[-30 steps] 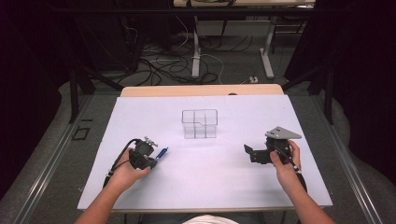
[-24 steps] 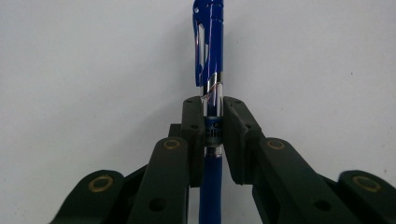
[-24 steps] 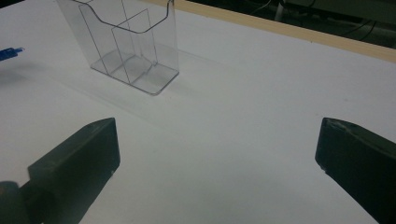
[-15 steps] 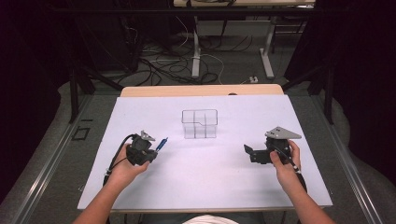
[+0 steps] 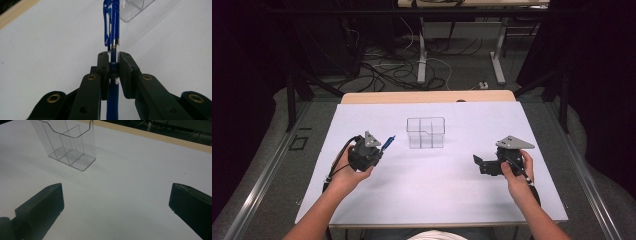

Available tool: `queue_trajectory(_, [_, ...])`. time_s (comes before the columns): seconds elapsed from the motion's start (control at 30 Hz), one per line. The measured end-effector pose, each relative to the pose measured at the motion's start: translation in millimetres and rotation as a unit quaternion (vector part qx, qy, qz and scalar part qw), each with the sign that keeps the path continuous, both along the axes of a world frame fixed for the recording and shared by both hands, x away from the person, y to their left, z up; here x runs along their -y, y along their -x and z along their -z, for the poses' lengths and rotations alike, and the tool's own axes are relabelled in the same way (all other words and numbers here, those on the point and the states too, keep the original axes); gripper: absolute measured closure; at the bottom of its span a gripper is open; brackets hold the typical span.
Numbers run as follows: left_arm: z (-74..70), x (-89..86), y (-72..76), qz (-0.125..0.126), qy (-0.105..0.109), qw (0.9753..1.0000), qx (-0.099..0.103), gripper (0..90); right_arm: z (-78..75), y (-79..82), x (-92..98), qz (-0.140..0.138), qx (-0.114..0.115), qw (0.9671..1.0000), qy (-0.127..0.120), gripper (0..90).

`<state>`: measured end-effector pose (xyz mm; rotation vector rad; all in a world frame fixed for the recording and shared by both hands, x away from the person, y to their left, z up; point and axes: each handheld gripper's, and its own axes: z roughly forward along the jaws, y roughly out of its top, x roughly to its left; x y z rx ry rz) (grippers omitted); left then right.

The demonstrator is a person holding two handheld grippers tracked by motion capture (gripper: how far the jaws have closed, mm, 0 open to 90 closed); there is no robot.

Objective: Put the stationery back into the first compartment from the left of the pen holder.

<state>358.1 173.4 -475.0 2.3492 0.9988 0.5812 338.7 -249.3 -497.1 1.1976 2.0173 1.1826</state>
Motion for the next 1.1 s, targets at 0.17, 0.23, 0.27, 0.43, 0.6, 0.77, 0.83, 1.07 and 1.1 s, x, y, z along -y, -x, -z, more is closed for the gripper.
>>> queue_trajectory(0.17, [-12.2, 3.9, 1.6, 0.022, -0.017, 0.9990, 0.035, 79.9, 0.0, -0.1, -0.1, -0.001, 0.002, 1.0000, -0.001, 0.0])
queue_trajectory(0.23, [-15.4, 6.3, 3.2, 0.031, -0.026, 0.9977, 0.054, 79.8, -0.1, 0.6, -0.8, 0.000, -0.002, 1.0000, -0.006, 0.0])
queue_trajectory(0.27, [-16.0, 7.7, 4.0, 0.036, -0.026, 0.9969, 0.066, 79.8, -0.5, 0.8, -0.6, 0.000, -0.005, 1.0000, -0.004, 0.0])
queue_trajectory(0.43, [-21.8, 13.2, 10.3, 0.071, -0.051, 0.9894, 0.116, 79.8, 0.0, 0.2, -0.3, 0.000, -0.001, 1.0000, -0.005, 0.0])
queue_trajectory(0.6, [-23.3, 20.1, 17.4, 0.107, -0.082, 0.9749, 0.177, 79.8, 0.1, 0.5, -0.5, 0.001, -0.003, 1.0000, -0.005, 0.0])
queue_trajectory(0.77, [-25.9, 28.5, 25.9, 0.140, -0.128, 0.9542, 0.232, 79.8, 0.2, 0.1, -0.2, 0.001, -0.001, 1.0000, -0.003, 0.0])
queue_trajectory(0.83, [-26.0, 32.5, 29.1, 0.148, -0.134, 0.9465, 0.254, 79.8, 0.2, -0.1, 0.0, 0.000, -0.001, 1.0000, -0.002, 0.0])
queue_trajectory(1.07, [-30.8, 45.7, 38.7, 0.197, -0.228, 0.9059, 0.298, 79.8, 0.3, -0.2, -0.5, -0.001, -0.004, 1.0000, -0.003, 0.0])
queue_trajectory(1.1, [-31.5, 47.7, 39.3, 0.203, -0.235, 0.9015, 0.301, 79.9, 0.2, -0.4, -0.6, -0.001, -0.005, 1.0000, -0.003, 0.0])
